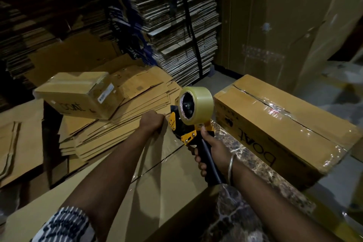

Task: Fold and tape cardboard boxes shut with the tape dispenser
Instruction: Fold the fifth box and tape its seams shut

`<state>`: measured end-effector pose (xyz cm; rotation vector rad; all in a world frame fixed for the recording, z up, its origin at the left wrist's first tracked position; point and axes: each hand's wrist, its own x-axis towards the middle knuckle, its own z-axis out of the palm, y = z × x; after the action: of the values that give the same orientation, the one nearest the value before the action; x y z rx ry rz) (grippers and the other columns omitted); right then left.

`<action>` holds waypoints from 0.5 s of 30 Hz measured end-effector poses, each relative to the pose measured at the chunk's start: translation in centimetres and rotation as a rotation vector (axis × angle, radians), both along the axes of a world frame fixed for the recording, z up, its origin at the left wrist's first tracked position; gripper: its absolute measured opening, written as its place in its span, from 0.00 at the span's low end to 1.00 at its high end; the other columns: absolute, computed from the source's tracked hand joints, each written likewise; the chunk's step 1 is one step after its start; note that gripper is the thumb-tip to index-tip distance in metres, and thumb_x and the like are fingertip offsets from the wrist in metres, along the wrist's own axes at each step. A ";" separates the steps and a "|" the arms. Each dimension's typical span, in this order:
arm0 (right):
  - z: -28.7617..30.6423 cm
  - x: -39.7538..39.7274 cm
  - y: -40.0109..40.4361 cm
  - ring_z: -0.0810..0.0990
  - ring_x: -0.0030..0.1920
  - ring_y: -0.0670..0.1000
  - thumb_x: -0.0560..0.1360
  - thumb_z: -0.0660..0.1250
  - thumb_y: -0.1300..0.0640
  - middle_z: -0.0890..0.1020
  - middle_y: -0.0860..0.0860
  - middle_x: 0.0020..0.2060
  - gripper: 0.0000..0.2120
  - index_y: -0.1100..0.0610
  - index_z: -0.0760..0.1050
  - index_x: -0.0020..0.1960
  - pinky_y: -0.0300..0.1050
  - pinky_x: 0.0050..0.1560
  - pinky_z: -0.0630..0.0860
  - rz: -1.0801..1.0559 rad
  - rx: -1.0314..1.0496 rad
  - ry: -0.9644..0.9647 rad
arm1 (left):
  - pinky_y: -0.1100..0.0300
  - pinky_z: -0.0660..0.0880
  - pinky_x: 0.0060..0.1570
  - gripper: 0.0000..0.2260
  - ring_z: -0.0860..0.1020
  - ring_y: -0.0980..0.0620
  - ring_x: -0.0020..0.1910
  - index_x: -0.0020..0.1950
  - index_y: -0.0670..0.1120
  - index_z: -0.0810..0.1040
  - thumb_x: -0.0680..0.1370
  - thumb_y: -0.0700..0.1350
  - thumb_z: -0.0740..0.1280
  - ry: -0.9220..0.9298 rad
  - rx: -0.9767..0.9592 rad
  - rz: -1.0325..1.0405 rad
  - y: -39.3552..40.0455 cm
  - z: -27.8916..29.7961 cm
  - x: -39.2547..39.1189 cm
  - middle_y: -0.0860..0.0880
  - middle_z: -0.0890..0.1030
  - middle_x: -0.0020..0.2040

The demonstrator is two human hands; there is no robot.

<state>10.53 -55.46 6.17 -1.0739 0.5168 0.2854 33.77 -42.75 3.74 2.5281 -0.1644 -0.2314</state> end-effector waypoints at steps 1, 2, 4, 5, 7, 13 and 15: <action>0.1 0.0 -0.1 0.67 0.22 0.50 0.75 0.53 0.28 0.71 0.53 0.27 0.34 0.59 0.70 0.36 0.38 0.24 0.66 0.003 0.000 -0.001 | 0.56 0.70 0.42 0.18 0.78 0.43 0.46 0.50 0.42 0.82 0.82 0.55 0.62 -0.056 0.002 0.003 0.1 -0.1 -0.5 0.41 0.82 0.48; 0.2 0.0 -0.2 0.67 0.22 0.50 0.76 0.53 0.28 0.71 0.53 0.27 0.34 0.59 0.70 0.36 0.38 0.24 0.66 0.005 -0.004 -0.002 | 0.55 0.74 0.44 0.18 0.79 0.45 0.46 0.51 0.44 0.83 0.82 0.56 0.61 -0.099 -0.024 0.001 0.2 -0.3 -0.8 0.43 0.83 0.48; 0.4 0.2 -0.3 0.67 0.22 0.49 0.76 0.53 0.29 0.71 0.53 0.27 0.33 0.59 0.70 0.36 0.38 0.24 0.65 0.009 -0.018 0.002 | 0.52 0.79 0.47 0.16 0.81 0.47 0.44 0.50 0.48 0.84 0.82 0.56 0.62 -0.103 -0.041 -0.087 0.4 0.0 -1.6 0.47 0.84 0.45; 0.5 0.2 -0.3 0.67 0.22 0.49 0.77 0.53 0.29 0.71 0.53 0.27 0.33 0.59 0.70 0.35 0.38 0.24 0.65 0.014 -0.029 0.008 | 0.51 0.80 0.46 0.16 0.82 0.48 0.41 0.48 0.48 0.85 0.82 0.57 0.62 -0.082 -0.035 -0.135 0.6 0.1 -2.1 0.47 0.85 0.41; 0.8 0.4 -0.5 0.67 0.22 0.49 0.77 0.53 0.28 0.71 0.53 0.27 0.34 0.59 0.70 0.35 0.37 0.24 0.65 0.031 -0.044 0.028 | 0.51 0.80 0.45 0.20 0.82 0.47 0.37 0.42 0.48 0.84 0.82 0.58 0.61 -0.063 0.026 -0.185 1.0 0.3 -2.4 0.48 0.83 0.34; 1.5 0.5 -1.2 0.67 0.22 0.49 0.75 0.53 0.27 0.70 0.52 0.28 0.34 0.59 0.69 0.36 0.37 0.24 0.65 0.090 -0.075 0.075 | 0.50 0.79 0.45 0.22 0.80 0.47 0.38 0.38 0.49 0.80 0.82 0.60 0.58 -0.094 0.120 -0.186 0.8 0.4 -2.6 0.48 0.81 0.35; 1.5 0.1 -1.4 0.67 0.22 0.49 0.75 0.53 0.27 0.71 0.52 0.28 0.34 0.59 0.70 0.37 0.38 0.25 0.65 0.095 -0.080 0.078 | 0.48 0.80 0.46 0.22 0.80 0.46 0.39 0.41 0.49 0.81 0.82 0.61 0.58 -0.110 0.145 -0.192 0.8 0.4 -2.7 0.47 0.81 0.37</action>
<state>10.61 -56.90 7.64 -1.1699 0.5520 0.3939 31.03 -41.90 4.14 2.6718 -0.4498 -0.1855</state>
